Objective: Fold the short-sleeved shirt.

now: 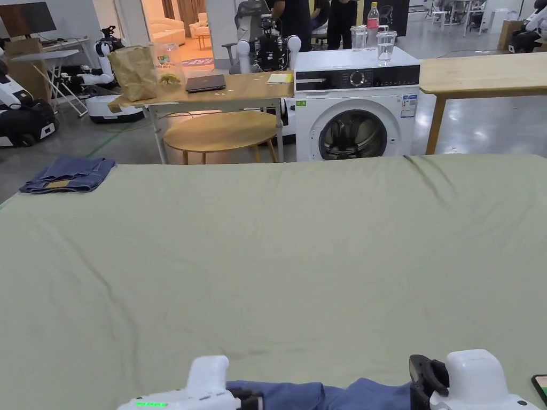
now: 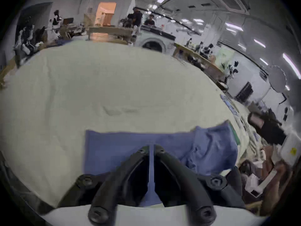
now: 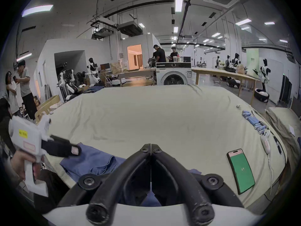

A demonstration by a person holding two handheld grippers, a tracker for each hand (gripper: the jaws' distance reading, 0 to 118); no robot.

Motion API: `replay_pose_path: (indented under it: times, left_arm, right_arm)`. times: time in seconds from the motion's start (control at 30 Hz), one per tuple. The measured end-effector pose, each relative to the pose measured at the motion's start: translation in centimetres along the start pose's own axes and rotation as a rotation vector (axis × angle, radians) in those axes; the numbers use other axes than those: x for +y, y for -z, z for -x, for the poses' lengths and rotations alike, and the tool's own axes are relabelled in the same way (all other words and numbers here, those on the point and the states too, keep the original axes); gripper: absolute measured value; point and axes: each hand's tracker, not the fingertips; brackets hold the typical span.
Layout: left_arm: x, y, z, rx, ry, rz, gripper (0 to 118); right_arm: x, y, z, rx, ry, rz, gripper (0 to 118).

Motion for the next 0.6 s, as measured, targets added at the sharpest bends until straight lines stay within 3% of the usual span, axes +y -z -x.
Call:
replay_pose_path:
  times: [0.13,0.17,0.3,0.47,0.6]
  left_arm:
    - [-2.6,4.4,-3.0,-0.123,0.03,0.122,2]
    - [-3.1,5.2,-3.8,-0.098,0.04,0.136,2]
    - [-3.0,2.6,-5.9,-0.178,0.07,-0.015,2]
    - [-1.7,-1.8,-3.7,-0.017,0.041,-0.109,2]
    - [-1.7,-3.1,-2.7,-0.047,0.018,-0.134,2]
  right_arm:
    - [-0.2,-0.2,-0.8,-0.016,0.011,0.004,0]
    - [-0.2,-0.3,-0.9,-0.02,0.013,0.006,0]
    - [-0.3,-0.7,-1.1,-0.032,0.002,0.008,0]
    - [-0.3,-0.2,-0.7,-0.033,0.003,0.012,0]
    - [-0.4,0.1,0.1,-0.02,-0.008,0.017,0]
